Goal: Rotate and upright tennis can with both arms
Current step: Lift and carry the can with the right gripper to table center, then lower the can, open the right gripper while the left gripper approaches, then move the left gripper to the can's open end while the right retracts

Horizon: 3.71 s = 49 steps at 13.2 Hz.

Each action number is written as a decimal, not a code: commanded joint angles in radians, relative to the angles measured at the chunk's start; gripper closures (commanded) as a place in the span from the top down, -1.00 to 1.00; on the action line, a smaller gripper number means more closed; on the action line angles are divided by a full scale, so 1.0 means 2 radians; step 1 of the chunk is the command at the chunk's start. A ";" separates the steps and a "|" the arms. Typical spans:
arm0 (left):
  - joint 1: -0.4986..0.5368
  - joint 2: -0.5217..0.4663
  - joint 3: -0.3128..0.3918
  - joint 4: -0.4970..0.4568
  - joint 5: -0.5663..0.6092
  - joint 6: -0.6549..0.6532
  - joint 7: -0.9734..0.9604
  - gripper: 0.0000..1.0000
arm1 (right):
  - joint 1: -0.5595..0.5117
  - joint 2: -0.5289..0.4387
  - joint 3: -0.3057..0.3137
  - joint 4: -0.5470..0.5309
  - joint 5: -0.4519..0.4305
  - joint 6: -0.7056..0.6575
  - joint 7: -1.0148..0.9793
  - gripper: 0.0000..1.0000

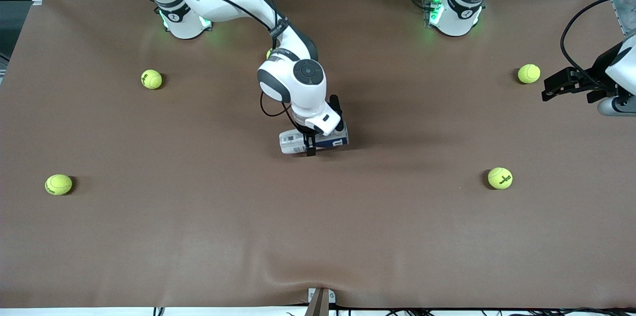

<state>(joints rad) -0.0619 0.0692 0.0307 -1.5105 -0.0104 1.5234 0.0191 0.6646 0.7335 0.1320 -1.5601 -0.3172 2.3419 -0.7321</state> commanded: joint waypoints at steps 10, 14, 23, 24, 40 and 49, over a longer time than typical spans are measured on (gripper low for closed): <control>-0.002 0.015 -0.005 0.008 -0.013 -0.005 0.008 1.00 | 0.002 -0.015 0.005 0.001 -0.007 -0.028 0.069 1.00; 0.012 0.048 -0.004 0.005 -0.123 0.001 0.013 1.00 | 0.002 -0.068 0.027 0.005 -0.006 -0.115 0.137 1.00; 0.014 0.070 -0.005 -0.121 -0.301 0.099 0.085 1.00 | -0.120 -0.199 0.024 0.003 0.048 -0.260 0.319 1.00; 0.013 0.071 -0.006 -0.129 -0.312 0.106 0.092 1.00 | -0.156 -0.214 0.023 0.003 0.072 -0.264 0.319 1.00; -0.016 0.287 -0.084 -0.159 -0.683 0.225 0.406 1.00 | -0.329 -0.351 -0.087 0.000 0.172 -0.401 0.368 1.00; -0.073 0.329 -0.084 -0.144 -0.765 0.242 0.414 1.00 | -0.328 -0.356 -0.110 0.037 0.172 -0.443 0.379 1.00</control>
<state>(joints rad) -0.1999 0.7006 -0.1364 -1.8102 -1.5133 1.9946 0.8423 0.0114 0.0300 -0.0814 -1.4934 0.0073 1.4702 0.0465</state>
